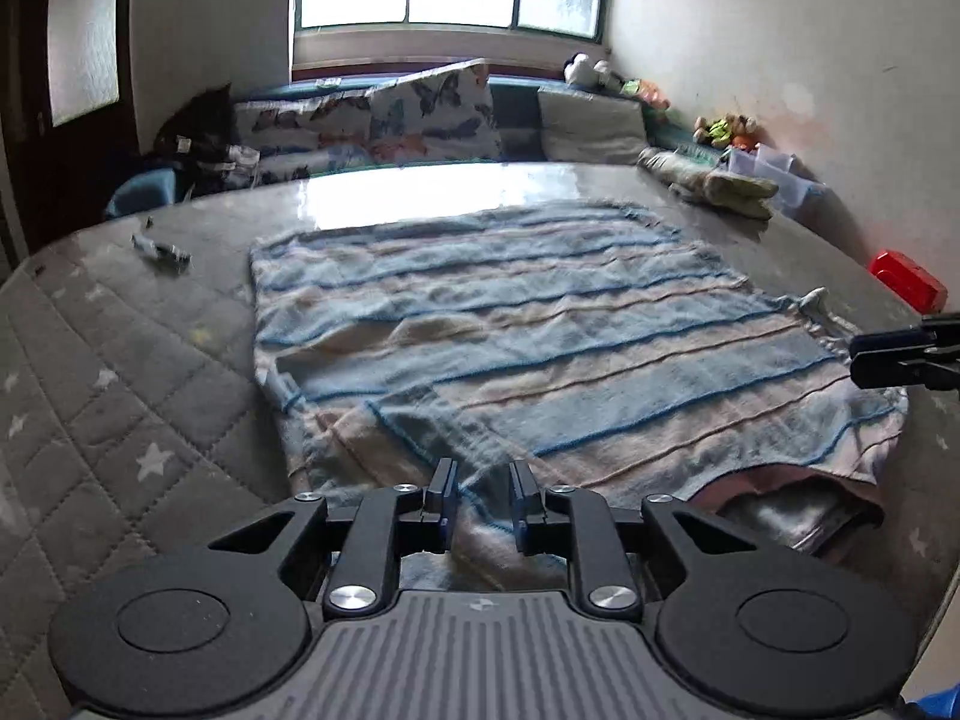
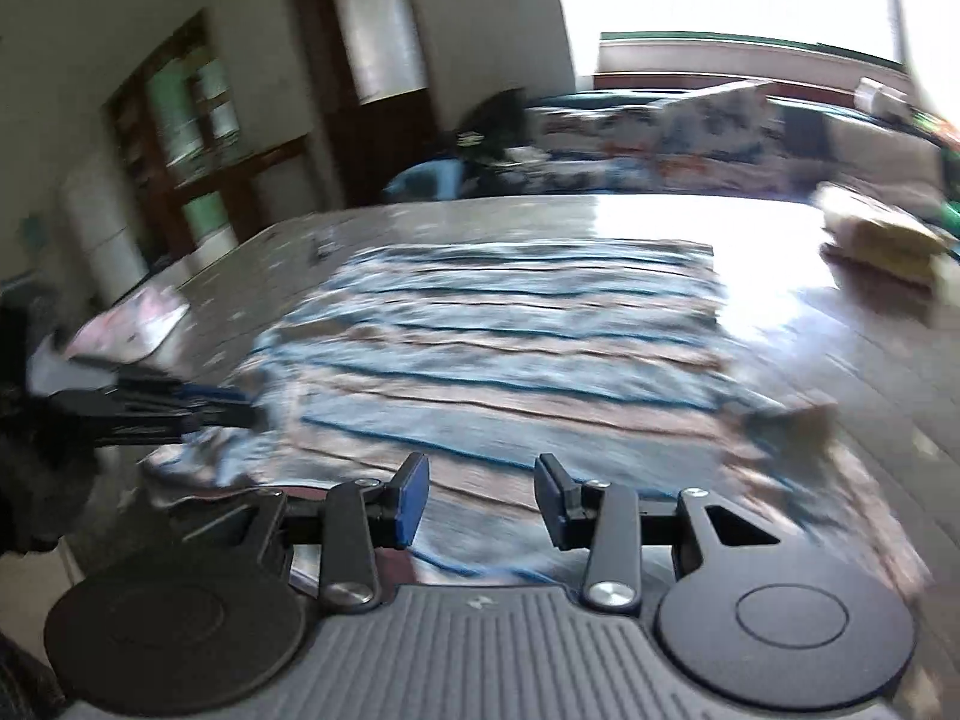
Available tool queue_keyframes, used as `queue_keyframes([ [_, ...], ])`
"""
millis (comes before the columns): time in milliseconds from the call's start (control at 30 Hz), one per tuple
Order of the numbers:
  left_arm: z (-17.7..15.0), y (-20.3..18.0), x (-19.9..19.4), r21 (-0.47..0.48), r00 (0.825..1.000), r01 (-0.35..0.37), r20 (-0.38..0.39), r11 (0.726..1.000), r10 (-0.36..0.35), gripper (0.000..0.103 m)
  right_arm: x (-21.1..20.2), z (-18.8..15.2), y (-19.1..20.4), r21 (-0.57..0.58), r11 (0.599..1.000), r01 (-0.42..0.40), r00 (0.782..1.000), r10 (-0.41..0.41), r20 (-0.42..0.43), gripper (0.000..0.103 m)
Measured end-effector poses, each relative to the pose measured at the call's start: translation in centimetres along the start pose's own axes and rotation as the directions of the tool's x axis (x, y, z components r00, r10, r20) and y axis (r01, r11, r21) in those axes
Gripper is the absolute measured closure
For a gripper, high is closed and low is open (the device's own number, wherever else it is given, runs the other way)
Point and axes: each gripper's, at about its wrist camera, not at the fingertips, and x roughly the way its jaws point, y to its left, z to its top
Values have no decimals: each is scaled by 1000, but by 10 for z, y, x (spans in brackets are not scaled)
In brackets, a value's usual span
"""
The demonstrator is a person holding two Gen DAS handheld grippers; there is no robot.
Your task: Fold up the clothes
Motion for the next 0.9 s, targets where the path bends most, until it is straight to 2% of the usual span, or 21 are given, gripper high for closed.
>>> queue_keyframes([
  [100,-1,-6,9,22,999,26,-23,999,-25,82,-12,-10,-23,85,994,68,997,-70,18,64],
  [200,-1,-6,13,1,998,42,-48,999,-42,82,-21,-19,-38,145,983,112,993,-117,25,63],
  [267,1,-8,5,2,998,65,-26,998,-65,82,-29,-25,-47,178,974,141,988,-148,31,63],
  [400,7,-6,-3,-4,999,35,22,999,-35,79,-37,-32,-62,231,956,179,980,-193,42,63],
  [533,6,2,11,-63,1000,19,-23,998,-21,78,-38,-38,-76,297,930,216,970,-240,45,63],
  [567,4,1,13,-63,999,32,-28,998,-34,77,-39,-39,-79,313,922,229,966,-255,45,63],
  [633,2,-2,14,-54,998,50,-32,997,-52,65,-41,-42,-86,342,904,256,957,-287,42,63],
  [800,3,-8,9,-41,999,32,-13,999,-32,65,-44,-48,-104,389,860,331,929,-369,26,63],
  [900,5,-7,2,-46,1000,14,9,999,-13,58,-42,-51,-112,417,840,349,920,-392,19,63],
])
